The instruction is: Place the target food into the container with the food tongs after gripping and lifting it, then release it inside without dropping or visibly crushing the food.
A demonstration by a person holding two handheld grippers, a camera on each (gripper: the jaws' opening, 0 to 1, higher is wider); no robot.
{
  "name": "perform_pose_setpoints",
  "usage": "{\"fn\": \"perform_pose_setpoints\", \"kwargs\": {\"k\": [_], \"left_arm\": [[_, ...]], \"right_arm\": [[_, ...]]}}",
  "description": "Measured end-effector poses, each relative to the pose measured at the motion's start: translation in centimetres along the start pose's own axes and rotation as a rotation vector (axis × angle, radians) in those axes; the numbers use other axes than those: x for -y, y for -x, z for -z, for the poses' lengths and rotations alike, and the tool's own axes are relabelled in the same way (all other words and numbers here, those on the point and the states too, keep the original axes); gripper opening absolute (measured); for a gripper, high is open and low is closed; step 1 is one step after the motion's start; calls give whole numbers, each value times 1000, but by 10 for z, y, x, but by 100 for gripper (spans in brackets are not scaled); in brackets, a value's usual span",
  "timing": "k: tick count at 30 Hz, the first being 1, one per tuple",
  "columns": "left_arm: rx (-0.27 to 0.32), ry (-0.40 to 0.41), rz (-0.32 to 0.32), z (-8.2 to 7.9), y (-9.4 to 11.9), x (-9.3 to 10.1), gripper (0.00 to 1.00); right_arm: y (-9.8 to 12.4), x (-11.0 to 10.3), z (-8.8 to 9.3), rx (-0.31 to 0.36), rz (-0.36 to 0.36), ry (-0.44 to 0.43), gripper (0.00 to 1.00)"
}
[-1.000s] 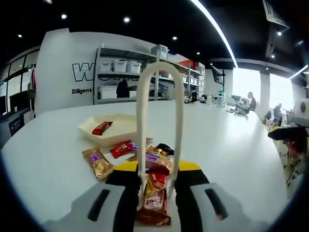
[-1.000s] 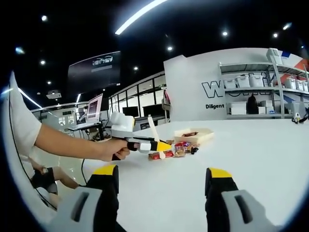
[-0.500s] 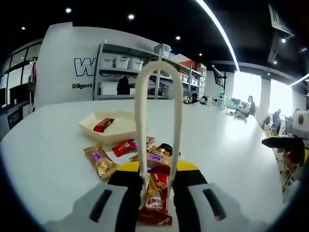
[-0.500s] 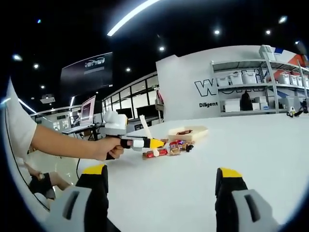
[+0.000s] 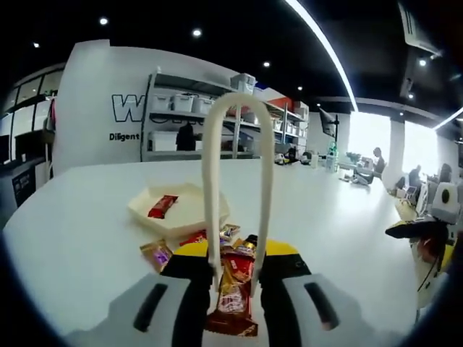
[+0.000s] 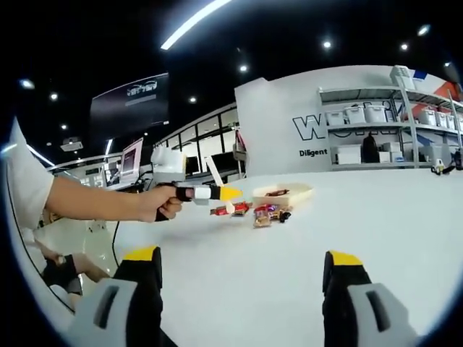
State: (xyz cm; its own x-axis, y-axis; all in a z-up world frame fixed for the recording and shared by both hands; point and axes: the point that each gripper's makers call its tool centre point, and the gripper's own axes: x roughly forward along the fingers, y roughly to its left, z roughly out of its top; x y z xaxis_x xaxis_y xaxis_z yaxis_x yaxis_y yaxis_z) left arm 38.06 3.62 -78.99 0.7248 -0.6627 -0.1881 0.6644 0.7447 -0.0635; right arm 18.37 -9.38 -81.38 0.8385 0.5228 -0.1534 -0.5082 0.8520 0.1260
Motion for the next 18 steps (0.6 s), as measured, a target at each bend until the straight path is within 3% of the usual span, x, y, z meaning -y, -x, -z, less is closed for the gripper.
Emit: {"fn": "perform_pose_setpoints", "kwargs": {"k": [6, 13, 18], "left_arm": [[-2, 7, -6, -12, -7, -12, 24], [25, 8, -14, -34, -17, -24, 24], [5, 42, -11, -26, -30, -26, 23]], "right_arm": [[-1, 4, 0, -5, 13, -9, 99], [3, 17, -5, 8, 56, 1, 100], [8, 20, -10, 20, 64, -6, 100]]}}
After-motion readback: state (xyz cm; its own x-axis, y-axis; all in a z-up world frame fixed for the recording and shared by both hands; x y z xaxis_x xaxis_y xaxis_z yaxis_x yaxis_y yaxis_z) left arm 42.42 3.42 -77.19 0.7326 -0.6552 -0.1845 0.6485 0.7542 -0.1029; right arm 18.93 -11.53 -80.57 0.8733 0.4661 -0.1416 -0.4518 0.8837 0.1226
